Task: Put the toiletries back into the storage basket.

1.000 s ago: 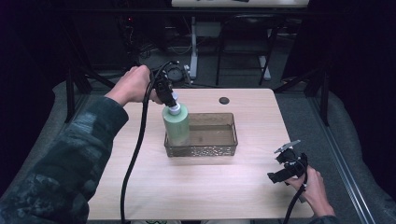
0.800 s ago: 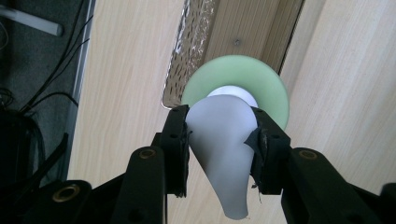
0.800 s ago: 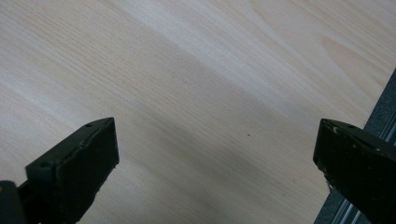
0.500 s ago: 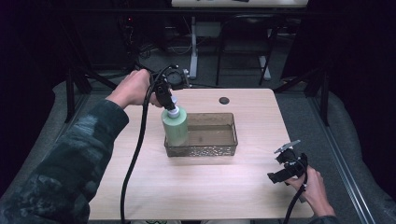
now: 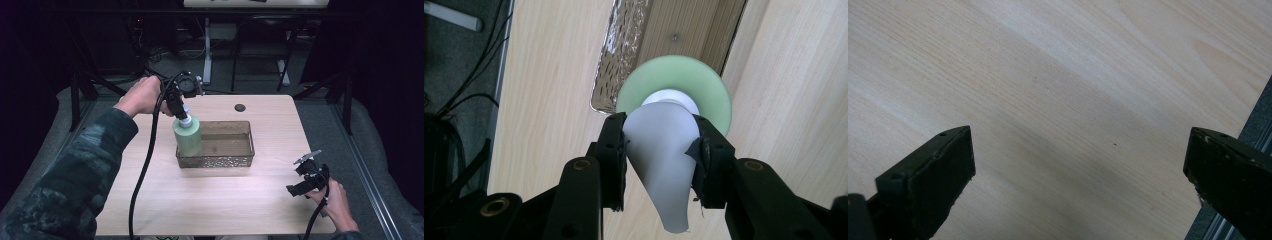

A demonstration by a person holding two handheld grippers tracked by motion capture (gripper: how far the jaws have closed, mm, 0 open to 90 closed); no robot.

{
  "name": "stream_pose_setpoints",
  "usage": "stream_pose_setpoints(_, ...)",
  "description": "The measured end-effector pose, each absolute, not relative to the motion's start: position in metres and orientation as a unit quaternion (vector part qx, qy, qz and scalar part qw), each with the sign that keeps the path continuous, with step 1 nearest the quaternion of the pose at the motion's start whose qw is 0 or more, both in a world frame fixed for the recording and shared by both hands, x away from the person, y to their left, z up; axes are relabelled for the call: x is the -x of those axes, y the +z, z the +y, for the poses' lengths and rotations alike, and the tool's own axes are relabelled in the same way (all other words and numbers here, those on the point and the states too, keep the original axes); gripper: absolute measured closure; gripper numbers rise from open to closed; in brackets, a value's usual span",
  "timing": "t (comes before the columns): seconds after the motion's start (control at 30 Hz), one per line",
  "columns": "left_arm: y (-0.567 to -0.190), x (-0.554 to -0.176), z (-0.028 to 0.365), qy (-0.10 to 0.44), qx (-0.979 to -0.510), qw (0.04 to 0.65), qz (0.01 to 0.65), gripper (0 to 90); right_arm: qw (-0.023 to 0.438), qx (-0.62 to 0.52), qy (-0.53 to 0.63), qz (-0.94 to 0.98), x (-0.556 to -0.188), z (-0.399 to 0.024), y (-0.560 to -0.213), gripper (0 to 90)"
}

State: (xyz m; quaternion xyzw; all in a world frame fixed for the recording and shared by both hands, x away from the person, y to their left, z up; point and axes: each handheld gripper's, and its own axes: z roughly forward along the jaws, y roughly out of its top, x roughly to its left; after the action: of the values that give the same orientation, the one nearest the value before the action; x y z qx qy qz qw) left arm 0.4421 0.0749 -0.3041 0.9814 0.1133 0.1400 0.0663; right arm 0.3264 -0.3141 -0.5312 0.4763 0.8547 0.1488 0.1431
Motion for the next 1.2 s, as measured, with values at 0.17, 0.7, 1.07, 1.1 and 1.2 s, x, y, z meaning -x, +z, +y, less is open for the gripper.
stream_pose_setpoints(0.17, -0.307, -0.443, 0.076, 0.137, -0.982, 0.060, 0.114, 62.8, 0.143, -0.477, 0.148, 0.855, -0.326, -0.314, -0.531, 0.0)
stream_pose_setpoints(0.7, -0.316, -0.447, 0.076, 0.129, -0.983, 0.056, 0.118, 62.8, 0.142, -0.476, 0.148, 0.855, -0.326, -0.315, -0.531, 0.0)
stream_pose_setpoints(1.07, -0.319, -0.451, 0.080, 0.123, -0.979, 0.079, 0.144, 62.6, 0.142, -0.477, 0.147, 0.855, -0.326, -0.315, -0.532, 0.0)
stream_pose_setpoints(1.1, -0.320, -0.452, 0.081, 0.123, -0.978, 0.082, 0.149, 62.5, 0.142, -0.477, 0.147, 0.855, -0.326, -0.315, -0.532, 0.0)
stream_pose_setpoints(1.2, -0.321, -0.455, 0.084, 0.115, -0.976, 0.090, 0.163, 61.1, 0.142, -0.477, 0.147, 0.855, -0.326, -0.314, -0.532, 0.0)
